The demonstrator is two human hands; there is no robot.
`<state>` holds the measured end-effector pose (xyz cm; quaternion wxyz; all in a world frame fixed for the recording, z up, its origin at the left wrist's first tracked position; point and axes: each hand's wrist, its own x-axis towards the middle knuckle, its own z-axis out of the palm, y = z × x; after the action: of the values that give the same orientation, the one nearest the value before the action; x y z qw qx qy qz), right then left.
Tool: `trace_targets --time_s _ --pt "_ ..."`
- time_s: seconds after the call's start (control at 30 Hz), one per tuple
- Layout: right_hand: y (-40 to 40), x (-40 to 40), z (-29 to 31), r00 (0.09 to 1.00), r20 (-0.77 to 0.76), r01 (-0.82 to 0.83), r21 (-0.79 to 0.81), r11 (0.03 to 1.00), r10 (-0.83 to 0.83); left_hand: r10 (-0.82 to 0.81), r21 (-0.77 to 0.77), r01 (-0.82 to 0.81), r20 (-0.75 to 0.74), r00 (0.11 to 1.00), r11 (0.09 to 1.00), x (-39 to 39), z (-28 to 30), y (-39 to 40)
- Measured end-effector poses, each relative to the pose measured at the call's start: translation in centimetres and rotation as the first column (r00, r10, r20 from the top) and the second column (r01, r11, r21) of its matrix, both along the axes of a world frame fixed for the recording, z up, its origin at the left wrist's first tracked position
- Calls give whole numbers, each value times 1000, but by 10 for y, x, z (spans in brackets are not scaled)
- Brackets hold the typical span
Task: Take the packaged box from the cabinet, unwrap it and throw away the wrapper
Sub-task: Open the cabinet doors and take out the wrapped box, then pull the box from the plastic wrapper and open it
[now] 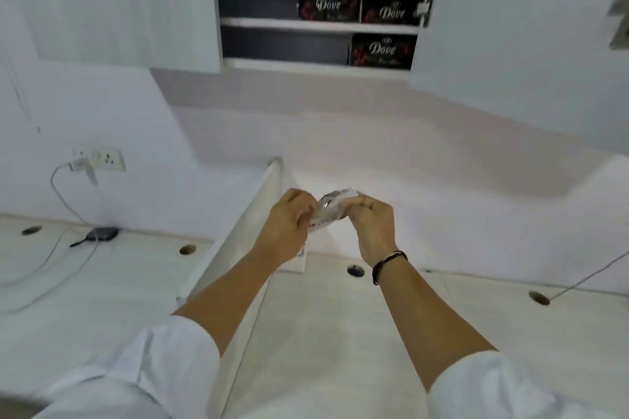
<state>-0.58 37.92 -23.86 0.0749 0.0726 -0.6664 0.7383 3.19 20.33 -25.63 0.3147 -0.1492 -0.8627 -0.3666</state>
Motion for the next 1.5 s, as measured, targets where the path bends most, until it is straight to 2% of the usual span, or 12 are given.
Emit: trace_targets --time_s 0.13,0.23,0.3,0.43,0.7,0.8,0.97,1.03,1.17,1.3,1.4,1.5 --pt "2 -5 -96 984 162 -89 125 988 68 -55 50 40 354 934 998 1 -89 -8" --pt "18 -13 -186 901 397 -321 337 885 175 14 -107 103 761 649 989 0 -153 -19" --pt "32 -17 -245 847 515 -399 453 797 131 25 -69 65 852 524 996 -9 -196 -26" --pt "27 -46 -310 809 587 -435 568 699 27 -43 183 -234 865 499 955 -46 -249 -25" --pt "-75 -191 -317 897 410 -432 741 514 163 -96 514 -668 824 558 538 -153 -283 -40" --pt "-118 -249 -323 913 324 -397 849 350 248 -126 571 -716 809 575 401 -180 -299 -52" --pt "-172 -329 -344 867 312 -327 945 -28 388 -191 605 -721 794 577 338 -205 -313 -68" --pt "-181 -344 -355 866 326 -304 945 -118 379 -203 607 -729 794 573 318 -209 -315 -72" --pt "-173 -342 -361 862 298 -320 947 -14 410 -182 592 -749 805 564 296 -204 -314 -71" --pt "-112 -278 -326 773 411 -578 770 270 484 -181 611 -740 791 584 283 -185 -298 -63" --pt "-62 -212 -294 648 516 -761 460 457 560 -382 702 -686 697 606 192 -153 -288 -52" --pt "-28 -149 -269 655 462 -754 347 558 598 -624 791 -594 539 566 145 -110 -291 -38"
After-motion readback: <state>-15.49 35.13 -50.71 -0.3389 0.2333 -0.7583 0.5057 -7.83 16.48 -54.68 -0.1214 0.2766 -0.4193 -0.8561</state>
